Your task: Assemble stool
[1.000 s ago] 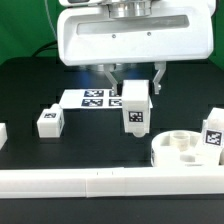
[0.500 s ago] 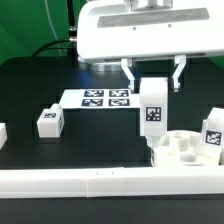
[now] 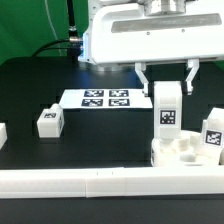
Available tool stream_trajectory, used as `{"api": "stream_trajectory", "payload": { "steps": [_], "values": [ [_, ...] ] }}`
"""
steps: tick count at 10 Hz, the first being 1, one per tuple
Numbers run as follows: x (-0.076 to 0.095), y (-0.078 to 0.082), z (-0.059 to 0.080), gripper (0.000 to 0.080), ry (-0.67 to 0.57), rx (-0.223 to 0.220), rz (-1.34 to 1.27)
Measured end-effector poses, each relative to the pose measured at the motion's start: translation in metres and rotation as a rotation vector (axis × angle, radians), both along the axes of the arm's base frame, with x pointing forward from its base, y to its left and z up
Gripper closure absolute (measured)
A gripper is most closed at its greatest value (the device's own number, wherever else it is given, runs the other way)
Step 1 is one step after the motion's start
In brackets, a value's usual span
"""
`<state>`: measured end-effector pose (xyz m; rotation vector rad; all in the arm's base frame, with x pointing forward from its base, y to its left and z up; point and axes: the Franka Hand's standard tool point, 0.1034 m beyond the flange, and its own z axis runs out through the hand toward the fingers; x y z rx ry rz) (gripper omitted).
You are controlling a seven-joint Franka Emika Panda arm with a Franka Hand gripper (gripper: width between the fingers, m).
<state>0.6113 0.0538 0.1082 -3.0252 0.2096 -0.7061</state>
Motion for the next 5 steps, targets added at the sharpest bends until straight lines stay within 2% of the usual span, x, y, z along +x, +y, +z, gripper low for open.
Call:
{"api": "stream_trajectory", "payload": {
  "steps": [1, 5],
  "values": [
    [-0.0007, 0.0031, -0.0038, 0.0462, 0.005, -0.007, 0.016],
    [0.0001, 0.0013, -0.0045, 0.0462, -0.022, -0.013, 0.013]
  ]
}}
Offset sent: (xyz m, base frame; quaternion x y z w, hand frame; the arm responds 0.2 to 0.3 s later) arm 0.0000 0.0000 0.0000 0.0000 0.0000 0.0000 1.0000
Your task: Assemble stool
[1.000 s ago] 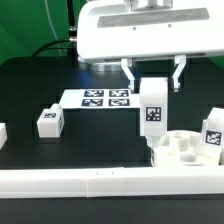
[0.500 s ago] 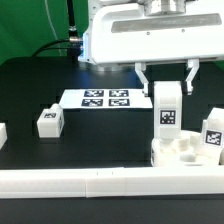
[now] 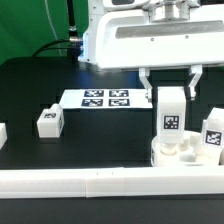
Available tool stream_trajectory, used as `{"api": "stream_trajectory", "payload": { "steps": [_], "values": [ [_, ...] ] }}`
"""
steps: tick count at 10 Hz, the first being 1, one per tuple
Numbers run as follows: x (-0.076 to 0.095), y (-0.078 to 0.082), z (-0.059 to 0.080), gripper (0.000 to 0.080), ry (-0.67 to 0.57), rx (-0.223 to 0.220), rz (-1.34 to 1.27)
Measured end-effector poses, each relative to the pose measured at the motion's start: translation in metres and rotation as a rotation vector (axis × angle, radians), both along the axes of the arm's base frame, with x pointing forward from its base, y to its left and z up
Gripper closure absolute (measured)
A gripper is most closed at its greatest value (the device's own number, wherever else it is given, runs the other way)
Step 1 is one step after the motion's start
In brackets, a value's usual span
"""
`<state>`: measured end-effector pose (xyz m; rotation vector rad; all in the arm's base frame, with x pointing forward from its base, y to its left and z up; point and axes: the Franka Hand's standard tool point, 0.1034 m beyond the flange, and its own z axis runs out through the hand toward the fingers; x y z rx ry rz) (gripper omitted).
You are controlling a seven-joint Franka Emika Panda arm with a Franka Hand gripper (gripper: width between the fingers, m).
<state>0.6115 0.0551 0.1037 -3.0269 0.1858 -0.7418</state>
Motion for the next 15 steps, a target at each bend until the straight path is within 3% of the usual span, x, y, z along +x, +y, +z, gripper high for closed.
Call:
{"api": "stream_trajectory", "payload": {
  "steps": [6, 13, 14, 15],
  "values": [
    [-0.003, 0.003, -0.012, 0.0462, 0.002, -0.013, 0.018],
    [0.0, 0.003, -0.018, 0.0462, -0.123, -0.054, 0.035],
    [0.0, 0.003, -0.018, 0.0387, -0.122, -0.055, 0.036],
    [-0.001, 0.003, -0.018, 0.0387, -0.113, -0.055, 0.039]
  ]
}}
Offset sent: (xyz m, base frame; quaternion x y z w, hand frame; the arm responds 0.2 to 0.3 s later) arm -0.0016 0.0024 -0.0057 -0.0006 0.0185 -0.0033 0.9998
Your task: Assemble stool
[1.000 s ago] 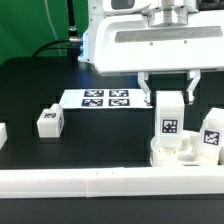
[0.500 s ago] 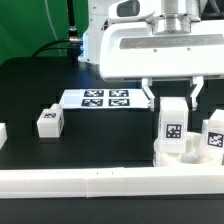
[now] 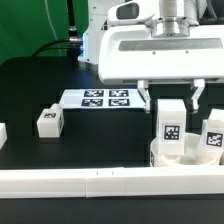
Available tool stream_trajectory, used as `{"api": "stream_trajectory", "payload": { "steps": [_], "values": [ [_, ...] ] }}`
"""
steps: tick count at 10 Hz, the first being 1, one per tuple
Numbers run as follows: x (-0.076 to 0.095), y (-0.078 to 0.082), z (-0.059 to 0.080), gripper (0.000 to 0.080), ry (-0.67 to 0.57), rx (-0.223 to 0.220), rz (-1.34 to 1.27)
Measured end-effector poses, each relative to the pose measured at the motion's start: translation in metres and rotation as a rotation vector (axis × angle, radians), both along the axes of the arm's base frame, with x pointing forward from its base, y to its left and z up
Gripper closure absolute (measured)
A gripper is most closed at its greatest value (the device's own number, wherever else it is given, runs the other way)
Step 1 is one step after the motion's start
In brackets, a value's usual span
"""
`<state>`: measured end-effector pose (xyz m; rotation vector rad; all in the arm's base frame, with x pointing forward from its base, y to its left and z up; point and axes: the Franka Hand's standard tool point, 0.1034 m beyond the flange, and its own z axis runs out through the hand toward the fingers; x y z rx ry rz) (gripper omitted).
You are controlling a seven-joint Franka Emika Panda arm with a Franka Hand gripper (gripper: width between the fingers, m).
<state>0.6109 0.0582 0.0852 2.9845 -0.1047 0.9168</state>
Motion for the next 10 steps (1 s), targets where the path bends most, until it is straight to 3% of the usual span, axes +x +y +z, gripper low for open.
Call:
{"api": "stream_trajectory", "payload": {
  "steps": [1, 2, 7, 10],
  "values": [
    [0.002, -0.002, 0.003, 0.0208, 0.015, -0.001, 0.006],
    [0.006, -0.007, 0.007, 0.0168, 0.019, 0.0, 0.003],
    [0.024, -0.015, 0.037, 0.0151, 0.056, 0.017, 0.006],
    [0.021, -0.014, 0.028, 0.0151, 0.094, 0.02, 0.008]
  ]
}}
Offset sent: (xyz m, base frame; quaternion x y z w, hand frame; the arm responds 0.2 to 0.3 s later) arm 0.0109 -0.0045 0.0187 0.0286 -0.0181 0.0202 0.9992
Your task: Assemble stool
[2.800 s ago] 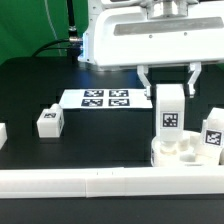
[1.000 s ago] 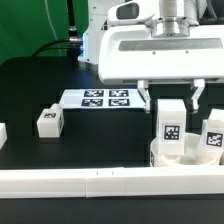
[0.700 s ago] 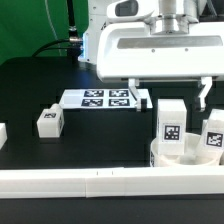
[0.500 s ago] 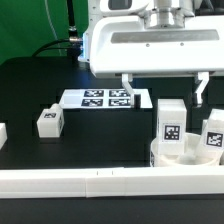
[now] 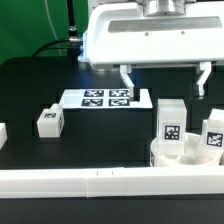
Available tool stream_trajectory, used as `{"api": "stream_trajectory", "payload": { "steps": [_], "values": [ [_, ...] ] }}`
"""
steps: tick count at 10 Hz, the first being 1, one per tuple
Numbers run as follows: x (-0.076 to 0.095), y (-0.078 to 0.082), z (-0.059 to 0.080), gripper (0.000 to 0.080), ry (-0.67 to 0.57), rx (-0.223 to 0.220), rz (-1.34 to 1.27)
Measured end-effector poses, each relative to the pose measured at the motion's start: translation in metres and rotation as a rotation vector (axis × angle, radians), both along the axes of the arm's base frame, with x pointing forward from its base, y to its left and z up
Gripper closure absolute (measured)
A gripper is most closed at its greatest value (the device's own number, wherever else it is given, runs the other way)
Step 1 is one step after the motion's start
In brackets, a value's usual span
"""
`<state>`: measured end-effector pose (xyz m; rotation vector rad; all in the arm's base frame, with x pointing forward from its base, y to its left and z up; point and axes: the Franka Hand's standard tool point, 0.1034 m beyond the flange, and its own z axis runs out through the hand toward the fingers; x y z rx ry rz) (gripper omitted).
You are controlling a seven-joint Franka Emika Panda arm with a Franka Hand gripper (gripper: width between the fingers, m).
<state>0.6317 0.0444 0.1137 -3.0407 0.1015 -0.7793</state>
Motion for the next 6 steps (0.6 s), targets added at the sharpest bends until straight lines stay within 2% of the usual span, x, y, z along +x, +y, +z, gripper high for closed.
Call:
{"api": "stream_trajectory", "payload": {
  "steps": [1, 2, 3, 4, 6],
  "values": [
    [0.0, 0.0, -0.001, 0.0151, 0.0, -0.001, 0.0],
    [-0.003, -0.002, -0.009, 0.0151, 0.04, 0.001, 0.001],
    [-0.003, -0.003, -0.012, 0.0151, 0.138, 0.018, 0.005],
    [0.004, -0.005, -0.007, 0.0151, 0.16, 0.023, 0.013],
    [-0.004, 0.0, -0.01, 0.0151, 0.334, 0.057, 0.02]
  ]
}}
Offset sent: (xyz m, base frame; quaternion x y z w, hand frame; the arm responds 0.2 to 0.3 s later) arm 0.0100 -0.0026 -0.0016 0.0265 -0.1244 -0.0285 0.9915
